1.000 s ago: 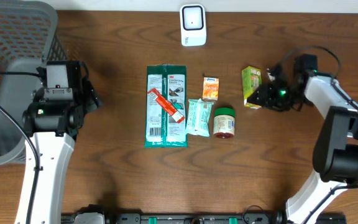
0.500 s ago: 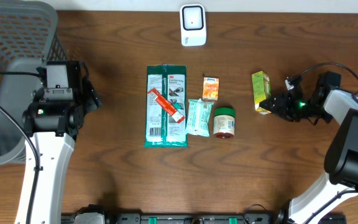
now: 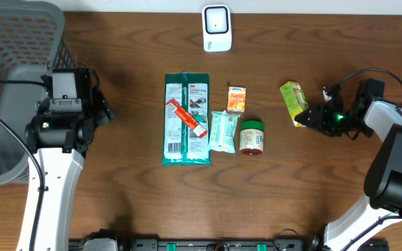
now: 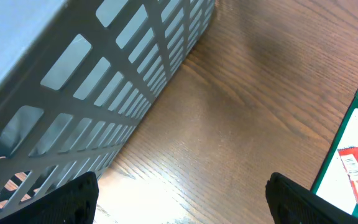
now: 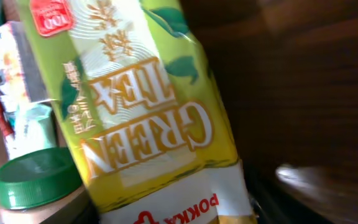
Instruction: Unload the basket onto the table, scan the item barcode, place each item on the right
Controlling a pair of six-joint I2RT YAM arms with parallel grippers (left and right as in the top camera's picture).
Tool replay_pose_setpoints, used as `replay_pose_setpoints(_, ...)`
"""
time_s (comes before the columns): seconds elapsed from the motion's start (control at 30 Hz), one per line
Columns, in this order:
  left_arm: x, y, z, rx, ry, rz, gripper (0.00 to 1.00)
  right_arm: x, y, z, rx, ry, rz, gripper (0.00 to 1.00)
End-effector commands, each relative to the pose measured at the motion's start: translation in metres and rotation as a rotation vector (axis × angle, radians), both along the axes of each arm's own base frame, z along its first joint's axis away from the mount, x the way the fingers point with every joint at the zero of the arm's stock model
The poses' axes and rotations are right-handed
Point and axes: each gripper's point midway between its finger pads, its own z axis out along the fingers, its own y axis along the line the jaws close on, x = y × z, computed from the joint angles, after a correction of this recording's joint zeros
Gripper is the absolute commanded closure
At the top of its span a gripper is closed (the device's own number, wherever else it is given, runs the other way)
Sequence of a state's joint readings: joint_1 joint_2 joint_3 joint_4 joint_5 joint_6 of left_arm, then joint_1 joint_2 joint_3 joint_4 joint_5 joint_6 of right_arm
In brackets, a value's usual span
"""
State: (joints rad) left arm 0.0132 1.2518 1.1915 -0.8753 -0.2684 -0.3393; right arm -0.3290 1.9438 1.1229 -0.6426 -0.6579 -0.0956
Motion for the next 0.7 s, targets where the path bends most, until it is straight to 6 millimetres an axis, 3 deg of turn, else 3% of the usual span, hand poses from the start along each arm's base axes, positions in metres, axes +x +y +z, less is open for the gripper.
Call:
replay_pose_setpoints(0.0, 0.0, 0.004, 0.005, 0.016, -0.008, 0.005, 0.13, -0.01, -0.021, -0.022, -0.13, 0.06, -0.017, 0.44)
replay_pose_setpoints(0.17, 0.0, 0.004, 0.005, 0.016, -0.008, 0.005, 0.13, -0.004, -0.012, -0.007, 0.014, 0.004, -0.035, 0.48)
replay_pose_setpoints(0.67, 0.0, 0.004, 0.005, 0.016, -0.008, 0.005, 0.13, 0.001, -0.047, 0.019, 0.212, -0.083, -0.19, 0.49)
